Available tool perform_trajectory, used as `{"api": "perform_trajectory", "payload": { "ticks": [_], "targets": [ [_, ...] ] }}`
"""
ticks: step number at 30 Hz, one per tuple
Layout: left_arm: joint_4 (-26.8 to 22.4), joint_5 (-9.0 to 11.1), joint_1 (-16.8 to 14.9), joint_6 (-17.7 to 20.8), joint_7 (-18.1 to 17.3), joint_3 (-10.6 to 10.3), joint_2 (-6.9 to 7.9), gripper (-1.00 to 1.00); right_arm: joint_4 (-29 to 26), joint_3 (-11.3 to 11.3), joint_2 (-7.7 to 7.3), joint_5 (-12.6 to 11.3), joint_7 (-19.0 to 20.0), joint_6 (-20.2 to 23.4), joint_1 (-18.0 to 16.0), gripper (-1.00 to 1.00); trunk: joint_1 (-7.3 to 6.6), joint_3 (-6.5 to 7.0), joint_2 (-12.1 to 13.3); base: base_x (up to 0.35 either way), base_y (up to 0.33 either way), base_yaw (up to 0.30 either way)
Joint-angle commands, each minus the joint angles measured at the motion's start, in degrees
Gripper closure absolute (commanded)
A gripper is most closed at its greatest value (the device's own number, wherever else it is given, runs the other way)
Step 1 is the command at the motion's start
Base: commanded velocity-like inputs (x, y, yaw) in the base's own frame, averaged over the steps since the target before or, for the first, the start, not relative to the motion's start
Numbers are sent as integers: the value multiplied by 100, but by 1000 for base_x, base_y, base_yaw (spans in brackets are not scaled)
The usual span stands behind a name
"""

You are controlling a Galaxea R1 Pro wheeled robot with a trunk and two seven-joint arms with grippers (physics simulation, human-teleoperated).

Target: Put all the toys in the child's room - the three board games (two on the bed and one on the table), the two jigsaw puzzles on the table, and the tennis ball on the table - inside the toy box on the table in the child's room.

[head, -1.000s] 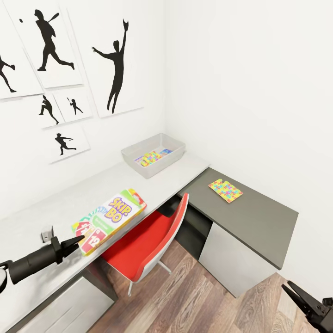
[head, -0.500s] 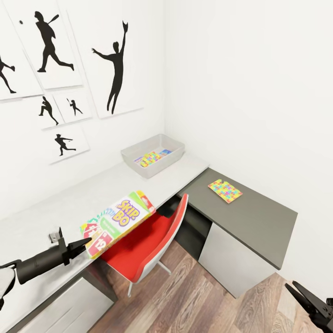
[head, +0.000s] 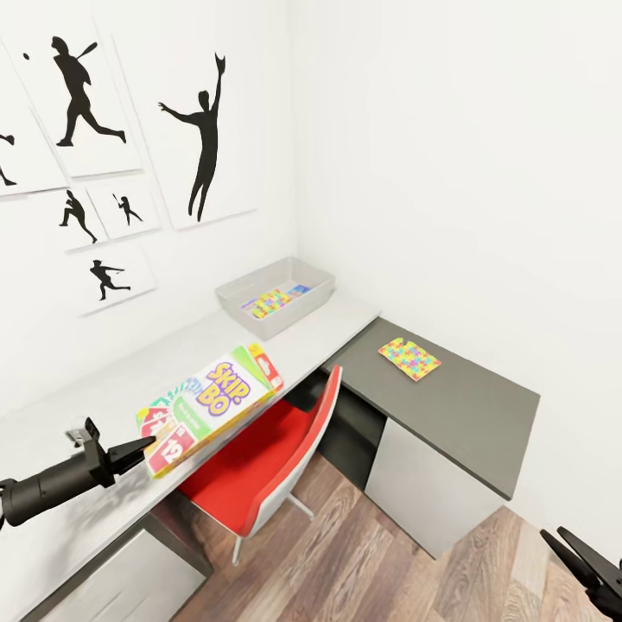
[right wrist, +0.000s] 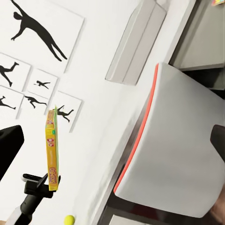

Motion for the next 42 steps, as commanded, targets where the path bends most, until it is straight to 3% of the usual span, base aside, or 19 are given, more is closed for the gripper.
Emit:
{"api": "perform_trajectory", "payload": {
  "ticks": [1,24,42],
  "targets": [
    [1,-24,-5,18,-27,4,2,100,-4,2,-3,-37,-7,44,2,-100,4,0,-10,0,0,-99],
    [10,-29,-5,18,-38,13,11,100,14,-128,-6,-62,-7,106,2,-100,4,198,-10,0,0,-108],
    [10,-21,-5,18,-39,21,17,100,8,-130,-4,-42,-29,134,2,-100,4,213,-10,0,0,-11]
  ]
}}
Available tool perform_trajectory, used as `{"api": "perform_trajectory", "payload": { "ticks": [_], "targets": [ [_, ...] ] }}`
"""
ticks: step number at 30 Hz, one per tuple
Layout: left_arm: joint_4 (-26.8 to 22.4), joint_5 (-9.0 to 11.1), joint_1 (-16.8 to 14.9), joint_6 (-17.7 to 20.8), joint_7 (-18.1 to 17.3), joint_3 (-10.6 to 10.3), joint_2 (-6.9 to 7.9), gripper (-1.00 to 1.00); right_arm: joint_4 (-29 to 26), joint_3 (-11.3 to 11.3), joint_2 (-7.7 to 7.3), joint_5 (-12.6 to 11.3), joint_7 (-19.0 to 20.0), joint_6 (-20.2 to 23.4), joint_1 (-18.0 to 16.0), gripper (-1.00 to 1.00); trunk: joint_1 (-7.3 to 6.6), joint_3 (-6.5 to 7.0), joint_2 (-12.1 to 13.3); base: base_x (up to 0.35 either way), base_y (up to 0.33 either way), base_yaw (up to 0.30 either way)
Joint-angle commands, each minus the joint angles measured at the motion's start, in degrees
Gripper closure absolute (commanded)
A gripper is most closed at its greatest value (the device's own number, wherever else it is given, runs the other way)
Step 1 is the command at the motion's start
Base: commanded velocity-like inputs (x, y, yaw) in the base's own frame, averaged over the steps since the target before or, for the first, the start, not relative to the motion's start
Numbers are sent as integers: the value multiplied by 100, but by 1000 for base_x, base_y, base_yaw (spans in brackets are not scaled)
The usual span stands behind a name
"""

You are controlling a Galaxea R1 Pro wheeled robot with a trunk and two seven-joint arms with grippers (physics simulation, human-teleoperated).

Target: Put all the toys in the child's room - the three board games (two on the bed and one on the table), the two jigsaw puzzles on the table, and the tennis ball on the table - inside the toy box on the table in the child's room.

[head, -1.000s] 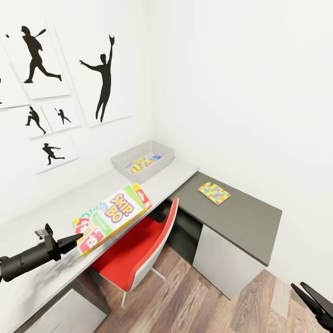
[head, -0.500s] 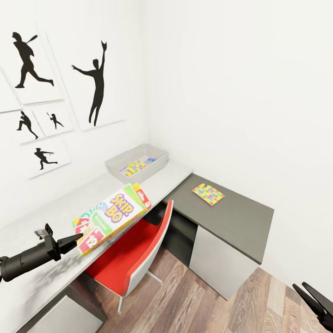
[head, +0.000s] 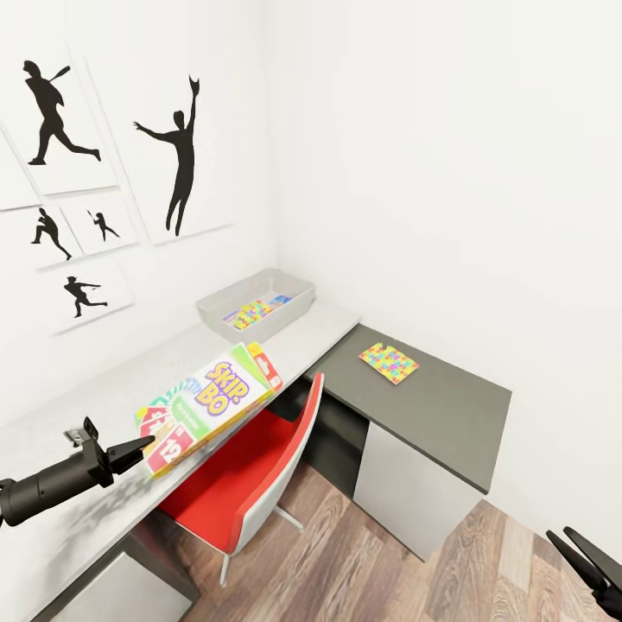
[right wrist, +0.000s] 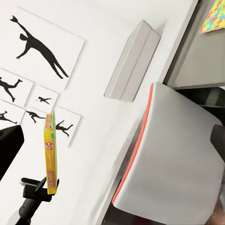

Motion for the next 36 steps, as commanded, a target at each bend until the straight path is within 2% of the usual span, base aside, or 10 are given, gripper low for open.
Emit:
{"api": "perform_trajectory", "payload": {
  "ticks": [1,10,36],
  "targets": [
    [0,-19,-5,18,-22,4,1,100,-3,2,1,-47,-6,46,1,-100,3,-10,-11,0,0,0],
    [0,-19,-5,18,-23,4,1,100,2,1,5,-61,-4,59,1,-100,3,-6,-11,0,0,-48],
    [0,-21,7,18,-34,93,1,100,90,-7,-32,-51,-17,85,-7,-100,3,64,-11,0,0,-267]
  ]
}}
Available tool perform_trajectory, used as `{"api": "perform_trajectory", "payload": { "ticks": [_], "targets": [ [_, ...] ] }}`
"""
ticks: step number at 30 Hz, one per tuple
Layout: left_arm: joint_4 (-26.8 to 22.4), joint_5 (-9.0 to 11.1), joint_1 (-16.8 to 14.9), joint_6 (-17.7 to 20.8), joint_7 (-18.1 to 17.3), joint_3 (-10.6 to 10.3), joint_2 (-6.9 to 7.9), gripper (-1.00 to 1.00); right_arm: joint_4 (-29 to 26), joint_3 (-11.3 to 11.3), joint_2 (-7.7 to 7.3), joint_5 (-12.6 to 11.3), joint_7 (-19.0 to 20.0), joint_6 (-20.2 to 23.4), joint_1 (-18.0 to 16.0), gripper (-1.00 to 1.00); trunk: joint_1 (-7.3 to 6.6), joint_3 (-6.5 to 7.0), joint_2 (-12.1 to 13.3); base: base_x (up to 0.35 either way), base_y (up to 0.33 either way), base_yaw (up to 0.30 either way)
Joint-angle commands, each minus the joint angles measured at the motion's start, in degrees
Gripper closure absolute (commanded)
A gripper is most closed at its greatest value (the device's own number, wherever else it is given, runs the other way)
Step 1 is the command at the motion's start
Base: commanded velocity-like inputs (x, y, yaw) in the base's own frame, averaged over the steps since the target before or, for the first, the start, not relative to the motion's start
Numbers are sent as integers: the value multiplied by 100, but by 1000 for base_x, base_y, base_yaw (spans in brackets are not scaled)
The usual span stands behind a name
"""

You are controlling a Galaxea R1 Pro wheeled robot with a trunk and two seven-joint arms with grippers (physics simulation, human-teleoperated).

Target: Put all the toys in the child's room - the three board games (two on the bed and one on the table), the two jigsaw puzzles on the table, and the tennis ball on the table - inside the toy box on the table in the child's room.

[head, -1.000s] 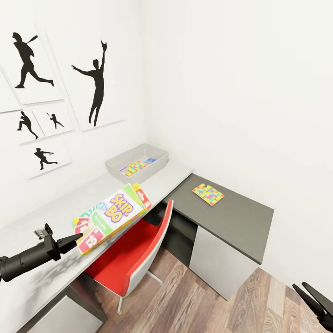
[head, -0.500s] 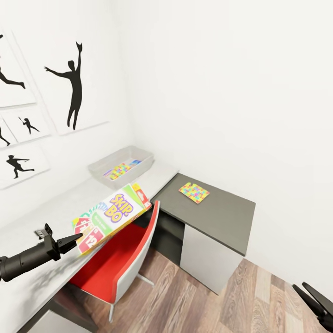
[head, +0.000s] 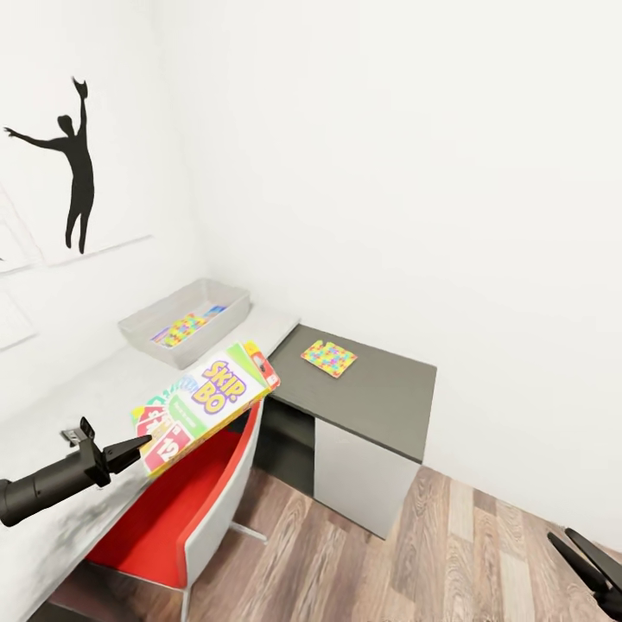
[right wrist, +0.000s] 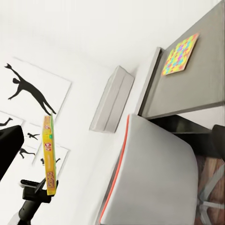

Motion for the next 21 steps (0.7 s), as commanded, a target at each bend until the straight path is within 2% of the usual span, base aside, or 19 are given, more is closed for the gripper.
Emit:
{"api": "perform_trajectory", "payload": {
  "ticks": [1,2,6,15,20,21],
  "targets": [
    [5,7,4,29,-42,77,-2,100,11,2,-8,-40,-6,43,1,-100,4,-7,-11,0,0,-274],
    [7,7,10,29,-63,132,-5,100,22,2,-11,-41,-5,43,1,-100,4,-4,-11,0,0,-274],
    [16,1,45,29,-414,750,-25,100,125,2,-98,-55,-3,43,1,-100,4,7,-11,0,0,-274],
    [153,-73,37,19,-493,1260,-9,100,312,-2,-180,-63,6,35,1,-100,4,32,-11,0,0,-274],
    [657,-82,41,25,-475,1423,14,100,327,-16,-187,-63,7,33,1,-100,4,46,-11,0,0,-274],
    [757,-73,43,29,-477,1514,59,100,329,-35,-186,-60,5,30,1,-100,4,48,-11,0,0,-274]
  ]
}}
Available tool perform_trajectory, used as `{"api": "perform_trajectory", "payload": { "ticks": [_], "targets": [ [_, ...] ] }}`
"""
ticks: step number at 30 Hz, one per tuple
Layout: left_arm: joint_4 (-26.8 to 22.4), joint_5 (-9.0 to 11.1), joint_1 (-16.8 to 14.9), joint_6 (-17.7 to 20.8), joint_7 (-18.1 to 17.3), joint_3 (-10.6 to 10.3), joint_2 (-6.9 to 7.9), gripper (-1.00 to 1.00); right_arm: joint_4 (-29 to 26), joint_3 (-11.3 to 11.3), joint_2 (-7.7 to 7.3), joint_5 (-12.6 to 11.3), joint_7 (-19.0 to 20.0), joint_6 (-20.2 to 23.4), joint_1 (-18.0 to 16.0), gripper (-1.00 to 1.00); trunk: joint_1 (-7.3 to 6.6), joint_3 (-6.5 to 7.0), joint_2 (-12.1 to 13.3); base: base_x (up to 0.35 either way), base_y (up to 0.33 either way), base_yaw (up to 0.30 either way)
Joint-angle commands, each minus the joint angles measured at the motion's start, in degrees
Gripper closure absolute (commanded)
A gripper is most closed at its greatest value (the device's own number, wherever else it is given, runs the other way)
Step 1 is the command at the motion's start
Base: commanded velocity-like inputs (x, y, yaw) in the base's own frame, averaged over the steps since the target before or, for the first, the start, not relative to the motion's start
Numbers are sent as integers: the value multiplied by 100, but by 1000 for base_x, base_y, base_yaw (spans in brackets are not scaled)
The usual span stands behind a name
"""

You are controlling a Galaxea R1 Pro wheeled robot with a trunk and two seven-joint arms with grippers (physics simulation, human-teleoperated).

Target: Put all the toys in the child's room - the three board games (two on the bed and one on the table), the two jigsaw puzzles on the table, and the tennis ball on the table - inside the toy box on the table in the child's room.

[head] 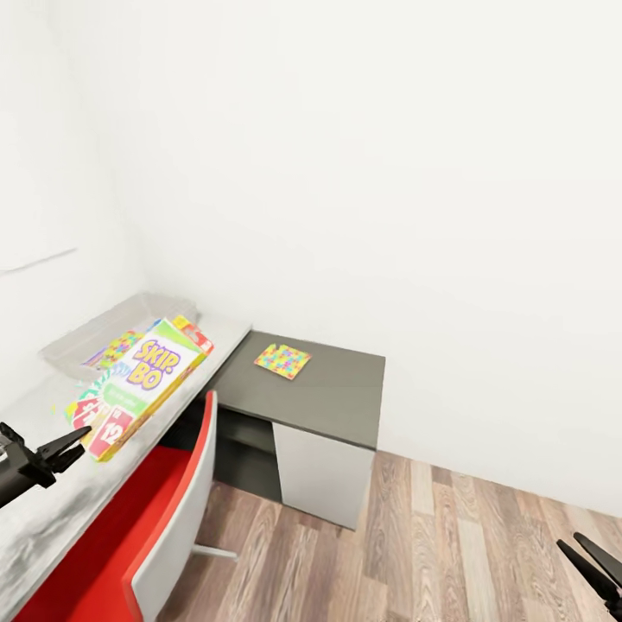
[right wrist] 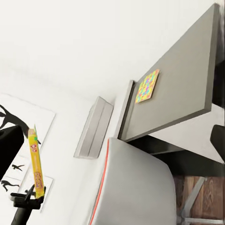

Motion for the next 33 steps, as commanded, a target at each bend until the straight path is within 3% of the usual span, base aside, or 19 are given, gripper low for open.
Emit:
{"api": "perform_trajectory", "payload": {
  "ticks": [1,3,6,14,18,33],
  "targets": [
    [66,43,0,54,-24,159,70,100,-4,-13,0,-33,-11,39,2,-100,3,-7,-11,0,0,-274],
    [200,38,9,54,-22,513,182,100,-3,-29,4,-27,-18,30,2,-100,3,-1,-11,0,0,-274],
    [434,27,13,53,-18,811,239,100,-2,-31,14,-11,-29,24,2,-100,3,7,-11,0,0,-274],
    [824,-3,18,21,2,1231,265,100,-2,-31,33,13,-41,20,2,-100,3,21,-11,32,0,-189],
    [861,-5,20,15,14,1344,262,100,-2,-31,38,20,-41,20,2,-100,3,22,-11,221,0,-26],
    [870,-14,23,7,24,1439,254,100,-10,-31,35,15,-50,12,2,-100,3,22,-11,115,0,-2]
  ]
}}
